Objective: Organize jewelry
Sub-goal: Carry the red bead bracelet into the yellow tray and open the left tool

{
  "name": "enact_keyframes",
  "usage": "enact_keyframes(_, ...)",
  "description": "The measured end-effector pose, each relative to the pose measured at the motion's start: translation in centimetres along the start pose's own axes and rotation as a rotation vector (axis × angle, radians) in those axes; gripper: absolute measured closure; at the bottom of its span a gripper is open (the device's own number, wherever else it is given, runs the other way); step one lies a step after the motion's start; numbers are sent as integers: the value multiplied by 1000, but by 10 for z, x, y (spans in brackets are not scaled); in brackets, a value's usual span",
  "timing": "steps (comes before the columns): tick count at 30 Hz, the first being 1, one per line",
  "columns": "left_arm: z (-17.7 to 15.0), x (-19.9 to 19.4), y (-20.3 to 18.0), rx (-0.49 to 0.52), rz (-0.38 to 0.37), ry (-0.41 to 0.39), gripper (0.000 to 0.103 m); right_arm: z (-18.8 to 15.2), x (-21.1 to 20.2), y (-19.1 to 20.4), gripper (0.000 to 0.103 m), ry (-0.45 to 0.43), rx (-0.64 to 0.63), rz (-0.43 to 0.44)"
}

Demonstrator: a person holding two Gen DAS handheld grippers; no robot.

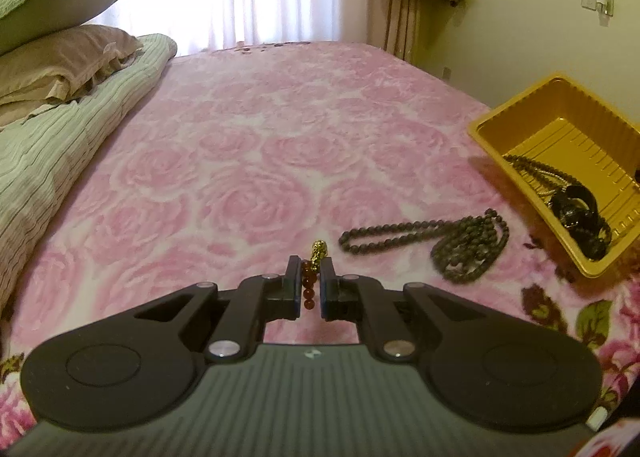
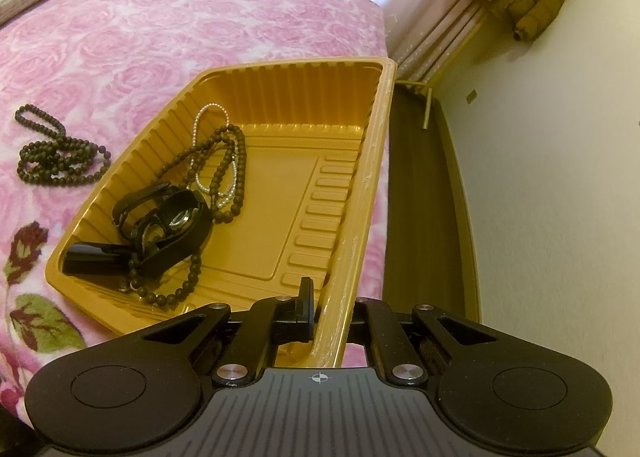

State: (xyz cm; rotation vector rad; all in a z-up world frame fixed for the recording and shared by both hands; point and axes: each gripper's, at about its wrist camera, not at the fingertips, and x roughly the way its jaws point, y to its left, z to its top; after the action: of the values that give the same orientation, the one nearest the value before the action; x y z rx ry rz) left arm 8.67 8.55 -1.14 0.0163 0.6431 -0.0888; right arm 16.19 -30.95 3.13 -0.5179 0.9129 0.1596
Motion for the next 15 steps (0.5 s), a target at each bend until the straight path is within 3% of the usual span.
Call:
enact_keyframes(10,6,-2,-10,11,-21,-3,96,0,0,0,97,0,1,1)
enact_keyframes(15,16,-3,-26,27,-69,-18,96,0,0,0,97,1,2,2)
